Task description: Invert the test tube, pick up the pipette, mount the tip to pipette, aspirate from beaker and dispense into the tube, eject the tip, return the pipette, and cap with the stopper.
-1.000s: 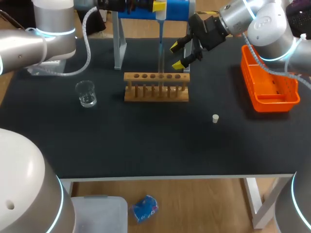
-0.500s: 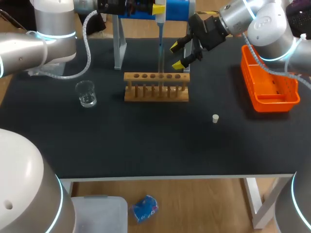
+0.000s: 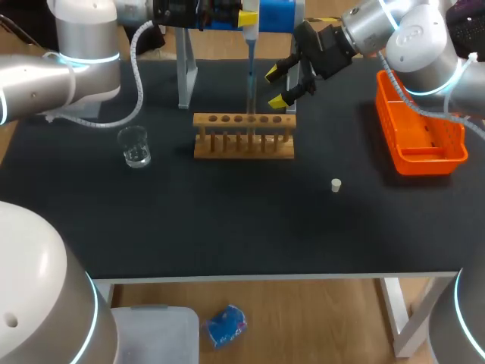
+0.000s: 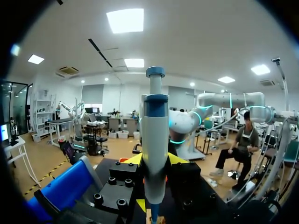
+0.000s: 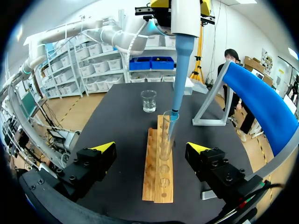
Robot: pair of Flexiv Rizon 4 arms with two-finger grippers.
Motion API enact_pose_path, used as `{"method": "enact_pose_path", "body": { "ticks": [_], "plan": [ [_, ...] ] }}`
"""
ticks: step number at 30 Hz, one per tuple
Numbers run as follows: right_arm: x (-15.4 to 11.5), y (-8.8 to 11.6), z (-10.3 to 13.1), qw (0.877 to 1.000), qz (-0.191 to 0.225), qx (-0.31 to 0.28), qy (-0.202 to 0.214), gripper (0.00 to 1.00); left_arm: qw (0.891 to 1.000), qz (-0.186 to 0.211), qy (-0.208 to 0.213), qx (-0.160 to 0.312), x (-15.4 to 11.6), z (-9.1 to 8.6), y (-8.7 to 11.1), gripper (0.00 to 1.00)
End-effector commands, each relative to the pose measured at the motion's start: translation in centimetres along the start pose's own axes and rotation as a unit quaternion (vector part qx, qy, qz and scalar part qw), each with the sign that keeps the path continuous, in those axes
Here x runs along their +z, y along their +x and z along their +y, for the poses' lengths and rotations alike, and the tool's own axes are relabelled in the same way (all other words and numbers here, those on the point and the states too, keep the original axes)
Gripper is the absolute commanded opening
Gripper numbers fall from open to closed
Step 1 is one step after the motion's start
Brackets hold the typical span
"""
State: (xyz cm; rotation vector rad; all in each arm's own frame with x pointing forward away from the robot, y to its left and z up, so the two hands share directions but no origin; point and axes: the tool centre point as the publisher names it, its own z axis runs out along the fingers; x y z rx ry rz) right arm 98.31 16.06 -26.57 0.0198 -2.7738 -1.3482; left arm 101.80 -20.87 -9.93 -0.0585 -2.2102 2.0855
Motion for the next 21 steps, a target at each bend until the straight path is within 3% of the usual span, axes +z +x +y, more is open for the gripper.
{"method": "enact_pose_path", "body": {
  "ticks": [1, 21],
  "plan": [
    [-0.04, -0.06, 0.03, 1.0, 0.001, 0.0, 0.001, 1.0, 1.0, -0.002, 0.002, -0.001, 0.04, 0.14, -0.02, 0.0],
    [-0.04, -0.06, 0.03, 1.0, 0.001, 0.0, 0.001, 1.0, 1.0, -0.006, 0.005, -0.001, 0.15, 0.44, 0.0, 0.0]
  ]
}}
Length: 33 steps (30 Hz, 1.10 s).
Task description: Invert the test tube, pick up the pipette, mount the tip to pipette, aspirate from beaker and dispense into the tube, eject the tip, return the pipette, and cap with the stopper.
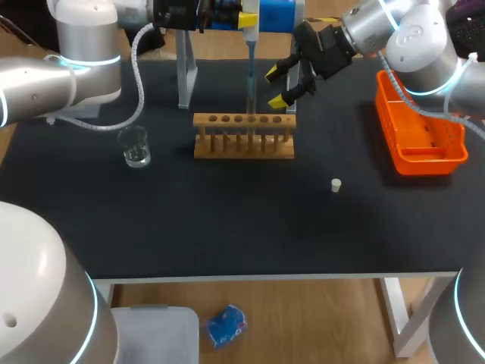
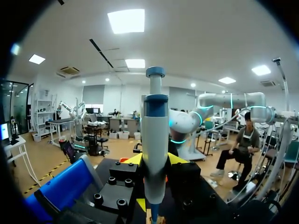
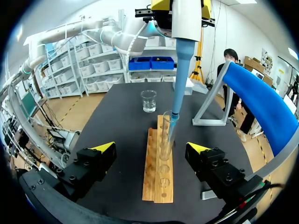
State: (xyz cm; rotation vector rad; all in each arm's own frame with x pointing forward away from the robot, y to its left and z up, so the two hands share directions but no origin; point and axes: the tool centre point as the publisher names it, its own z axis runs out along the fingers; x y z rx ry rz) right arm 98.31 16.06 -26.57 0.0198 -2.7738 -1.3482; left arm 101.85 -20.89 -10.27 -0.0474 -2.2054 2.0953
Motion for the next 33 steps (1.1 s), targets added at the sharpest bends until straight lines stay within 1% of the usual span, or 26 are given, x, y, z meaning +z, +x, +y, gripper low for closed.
{"method": "enact_pose_path", "body": {
  "ticks": [1, 16, 33],
  "plan": [
    [-0.05, -0.06, 0.03, 1.0, 0.001, 0.0, 0.001, 1.0, 1.0, -0.003, 0.001, 0.0, 0.11, 0.14, 0.06, 0.0],
    [-0.05, -0.06, 0.03, 1.0, 0.001, 0.0, 0.001, 1.0, 1.0, -0.005, 0.003, 0.0, 0.06, 0.36, 0.0, 0.0],
    [-0.05, -0.06, 0.03, 1.0, 0.001, 0.0, 0.001, 1.0, 1.0, -0.008, -0.001, 0.001, -0.03, 0.15, 0.28, 0.0]
  ]
}}
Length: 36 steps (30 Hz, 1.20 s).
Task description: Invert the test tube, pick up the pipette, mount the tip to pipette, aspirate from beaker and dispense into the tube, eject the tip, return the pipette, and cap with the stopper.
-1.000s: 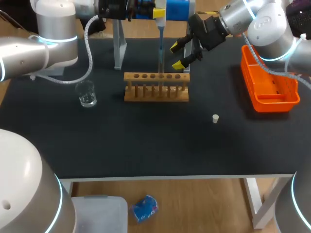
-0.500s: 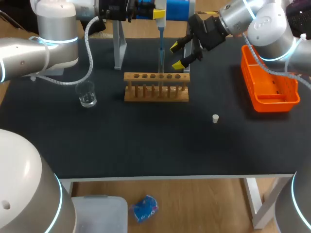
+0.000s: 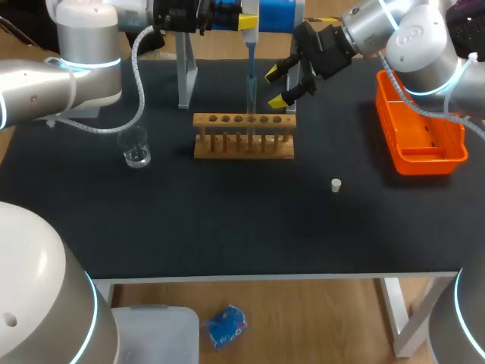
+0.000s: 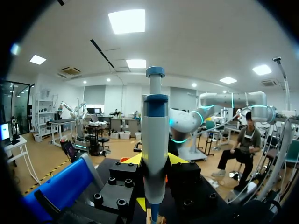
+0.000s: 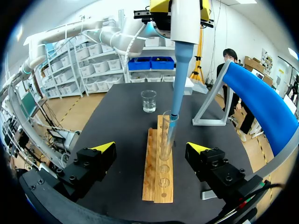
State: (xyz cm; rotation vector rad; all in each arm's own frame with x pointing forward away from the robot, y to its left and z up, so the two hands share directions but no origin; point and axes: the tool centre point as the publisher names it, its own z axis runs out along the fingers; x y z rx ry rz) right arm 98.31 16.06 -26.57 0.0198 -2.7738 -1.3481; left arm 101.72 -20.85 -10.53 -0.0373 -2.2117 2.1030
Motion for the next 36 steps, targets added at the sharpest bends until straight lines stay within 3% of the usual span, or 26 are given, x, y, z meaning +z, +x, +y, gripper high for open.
{"method": "enact_pose_path", "body": {
  "ticks": [1, 6, 16, 25, 33, 36],
  "plan": [
    [0.0, -0.1, 0.0, 1.0, 0.001, 0.0, 0.001, 1.0, 1.0, -0.002, -0.001, 0.0, 0.0, -0.1, 0.2, 0.0],
    [0.0, -0.1, 0.0, 1.0, 0.001, 0.0, 0.001, 1.0, 1.0, -0.002, -0.001, 0.0, 0.0, -0.1, 0.2, 0.0],
    [-6.9, 0.4, 1.7, 1.0, -0.007, -0.018, -0.013, 1.0, 1.0, -0.002, -0.001, 0.0, 0.0, -0.1, 0.2, 0.0],
    [-12.3, 1.1, 4.8, 0.998, -0.009, -0.039, -0.047, 1.0, 1.0, -0.002, -0.001, 0.0, 0.0, -0.1, 0.2, 0.0],
    [-14.6, 0.7, 8.0, 0.996, -0.005, -0.064, -0.066, 1.0, 1.0, -0.002, -0.001, 0.0, 0.0, -0.1, 0.2, 0.0],
    [-15.6, 0.9, 9.7, 0.994, 0.019, -0.064, -0.085, 1.0, 1.0, -0.002, -0.001, 0.0, 0.0, -0.1, 0.2, 0.0]
  ]
}}
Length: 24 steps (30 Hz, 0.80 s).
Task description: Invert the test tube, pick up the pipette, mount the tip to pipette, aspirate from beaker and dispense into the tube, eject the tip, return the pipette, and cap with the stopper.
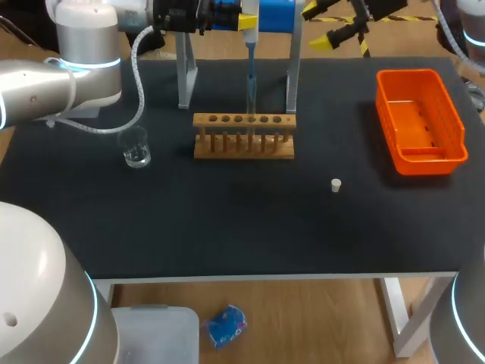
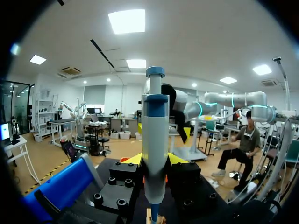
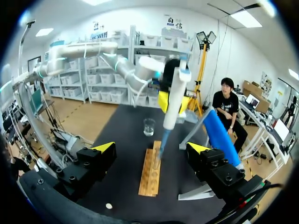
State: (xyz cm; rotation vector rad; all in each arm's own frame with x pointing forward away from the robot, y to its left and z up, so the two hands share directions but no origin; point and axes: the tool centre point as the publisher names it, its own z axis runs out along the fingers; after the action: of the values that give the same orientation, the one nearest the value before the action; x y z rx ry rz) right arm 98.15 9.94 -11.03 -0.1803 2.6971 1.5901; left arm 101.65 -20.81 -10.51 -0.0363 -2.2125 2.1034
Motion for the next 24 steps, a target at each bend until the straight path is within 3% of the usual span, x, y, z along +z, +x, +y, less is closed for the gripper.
{"method": "enact_pose_path", "body": {
  "ticks": [1, 19, 24],
  "plan": [
    [-1.5, -0.3, 2.2, 1.0, 0.019, -0.003, -0.012, 1.0, 1.0, -0.002, -0.001, 0.0, 0.0, -0.1, 0.1, 0.0],
    [-1.5, -0.3, 2.2, 1.0, 0.019, -0.003, -0.012, 1.0, 1.0, -0.002, -0.001, 0.0, 0.0, -0.1, 0.1, 0.0],
    [-1.6, -0.9, 4.1, 0.999, 0.037, -0.009, -0.008, 1.0, 1.0, -0.002, -0.001, 0.0, 0.0, -0.1, 0.1, 0.0]
  ]
}}
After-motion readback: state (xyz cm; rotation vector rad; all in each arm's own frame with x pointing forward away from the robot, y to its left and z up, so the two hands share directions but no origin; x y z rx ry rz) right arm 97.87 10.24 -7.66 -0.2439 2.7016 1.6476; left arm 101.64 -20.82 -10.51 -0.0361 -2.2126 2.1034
